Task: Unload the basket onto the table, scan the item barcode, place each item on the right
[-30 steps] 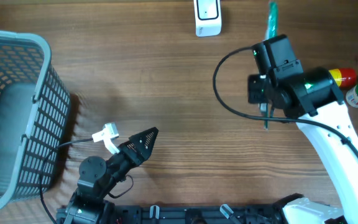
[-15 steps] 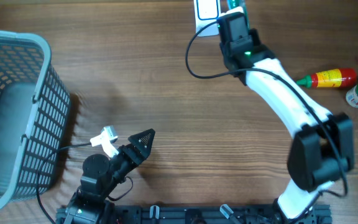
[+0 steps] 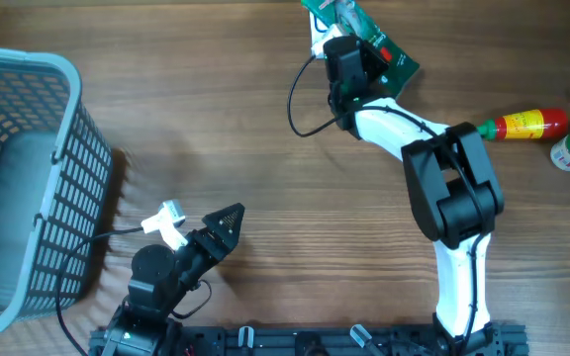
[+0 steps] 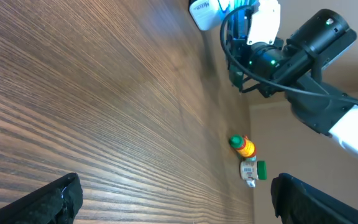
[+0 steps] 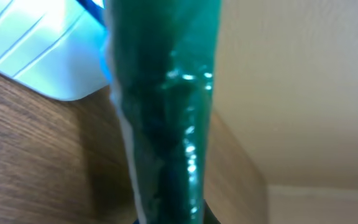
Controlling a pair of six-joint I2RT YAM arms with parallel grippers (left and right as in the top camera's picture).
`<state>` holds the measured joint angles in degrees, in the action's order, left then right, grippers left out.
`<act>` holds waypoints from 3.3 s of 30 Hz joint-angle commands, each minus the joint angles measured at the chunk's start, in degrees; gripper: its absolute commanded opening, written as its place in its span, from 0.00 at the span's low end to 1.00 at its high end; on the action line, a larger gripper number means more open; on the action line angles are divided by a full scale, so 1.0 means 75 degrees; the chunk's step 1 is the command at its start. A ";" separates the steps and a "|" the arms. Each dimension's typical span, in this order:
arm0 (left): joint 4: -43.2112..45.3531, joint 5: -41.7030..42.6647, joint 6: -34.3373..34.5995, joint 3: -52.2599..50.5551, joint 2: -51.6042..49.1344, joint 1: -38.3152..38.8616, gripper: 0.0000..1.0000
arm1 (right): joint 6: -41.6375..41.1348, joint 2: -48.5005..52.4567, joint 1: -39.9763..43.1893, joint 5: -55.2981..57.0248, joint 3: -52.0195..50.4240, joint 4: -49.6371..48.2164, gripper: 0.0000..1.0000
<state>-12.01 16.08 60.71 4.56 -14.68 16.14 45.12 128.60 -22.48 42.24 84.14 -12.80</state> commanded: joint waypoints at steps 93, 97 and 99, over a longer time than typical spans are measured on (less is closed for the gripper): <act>-0.0262 -0.0154 -0.0041 -0.0009 0.0020 0.0050 1.00 | -0.7216 -1.2479 0.6432 -0.8638 0.0055 1.2785 1.00; -0.0262 -0.0157 -0.0041 -0.0009 0.0020 0.0050 1.00 | -0.7236 -1.2531 0.5744 -0.8979 -0.0347 1.1817 1.00; -0.0265 -0.0157 -0.0041 -0.0009 0.0020 0.0050 1.00 | -0.7315 -1.2706 0.5234 -0.9075 -0.0895 1.1013 1.00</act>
<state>-13.72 15.66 60.71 4.56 -14.72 16.14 -10.94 34.92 20.75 -24.03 81.78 74.13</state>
